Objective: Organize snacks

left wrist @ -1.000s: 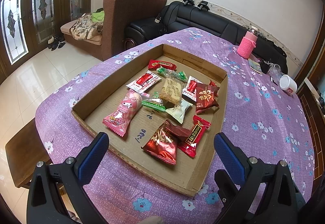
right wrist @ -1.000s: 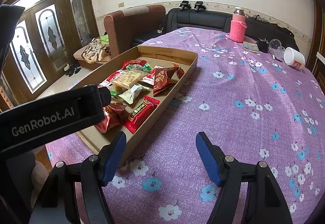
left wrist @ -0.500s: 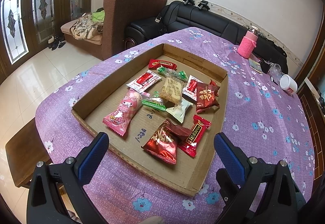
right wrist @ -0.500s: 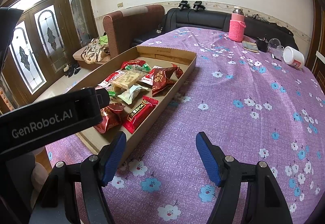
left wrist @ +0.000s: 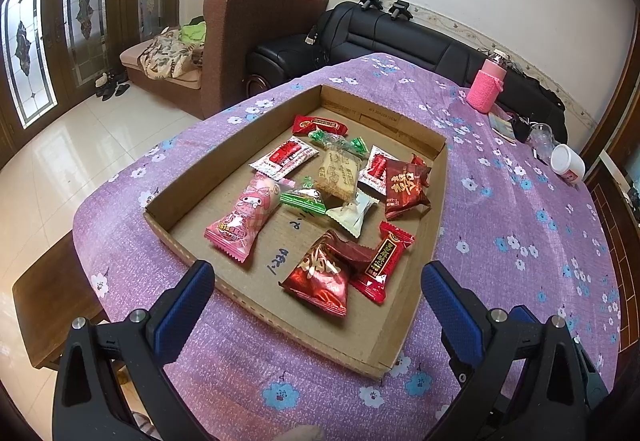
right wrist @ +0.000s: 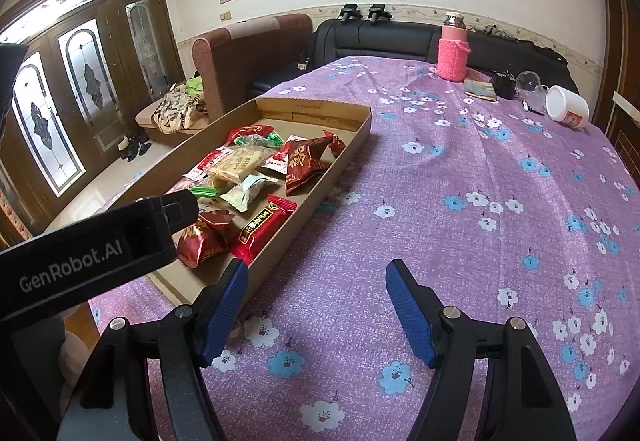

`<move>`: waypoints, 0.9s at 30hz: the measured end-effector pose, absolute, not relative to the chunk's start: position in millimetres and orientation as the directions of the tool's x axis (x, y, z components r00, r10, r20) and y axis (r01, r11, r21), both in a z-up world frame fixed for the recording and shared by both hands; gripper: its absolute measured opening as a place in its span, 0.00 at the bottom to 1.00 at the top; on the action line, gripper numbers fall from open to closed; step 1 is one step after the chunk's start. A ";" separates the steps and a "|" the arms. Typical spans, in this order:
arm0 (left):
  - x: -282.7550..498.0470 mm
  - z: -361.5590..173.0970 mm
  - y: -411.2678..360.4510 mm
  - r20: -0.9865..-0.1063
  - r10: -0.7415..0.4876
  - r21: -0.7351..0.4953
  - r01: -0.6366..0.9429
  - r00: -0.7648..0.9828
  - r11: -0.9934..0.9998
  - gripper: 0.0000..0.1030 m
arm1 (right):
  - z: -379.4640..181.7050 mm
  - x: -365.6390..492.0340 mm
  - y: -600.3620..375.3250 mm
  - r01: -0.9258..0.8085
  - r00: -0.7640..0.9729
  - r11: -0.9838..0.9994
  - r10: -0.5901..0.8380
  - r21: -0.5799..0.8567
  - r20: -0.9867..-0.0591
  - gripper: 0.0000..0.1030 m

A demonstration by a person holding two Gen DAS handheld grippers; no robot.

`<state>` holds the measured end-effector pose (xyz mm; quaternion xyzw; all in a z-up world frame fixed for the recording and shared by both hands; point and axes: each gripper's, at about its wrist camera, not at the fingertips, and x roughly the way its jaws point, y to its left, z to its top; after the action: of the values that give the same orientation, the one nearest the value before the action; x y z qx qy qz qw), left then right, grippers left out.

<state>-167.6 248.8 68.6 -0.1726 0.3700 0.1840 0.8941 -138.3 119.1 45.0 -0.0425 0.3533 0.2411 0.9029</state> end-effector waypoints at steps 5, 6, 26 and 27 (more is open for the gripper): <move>-171.4 68.8 245.2 -0.725 0.201 -0.171 -0.455 0.659 0.874 1.00 | 47.3 -142.5 119.6 -0.471 0.639 0.878 0.408 0.088 -0.653 0.76; -172.1 68.9 245.0 -0.726 0.200 -0.171 -0.454 0.658 0.874 1.00 | 47.8 -143.4 119.0 -0.470 0.641 0.878 0.407 0.087 -0.651 0.76; -187.5 69.7 236.6 -0.724 0.195 -0.165 -0.441 0.661 0.882 1.00 | 54.7 -154.5 112.7 -0.451 0.663 0.890 0.389 0.074 -0.640 0.78; -188.4 69.9 235.8 -0.723 0.196 -0.163 -0.440 0.662 0.883 1.00 | 54.6 -154.6 112.4 -0.449 0.663 0.890 0.387 0.073 -0.640 0.78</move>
<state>-188.4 235.8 69.9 -0.1644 0.3708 0.1774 0.8967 -154.6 112.4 54.6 -0.0455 0.3401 0.2296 0.9108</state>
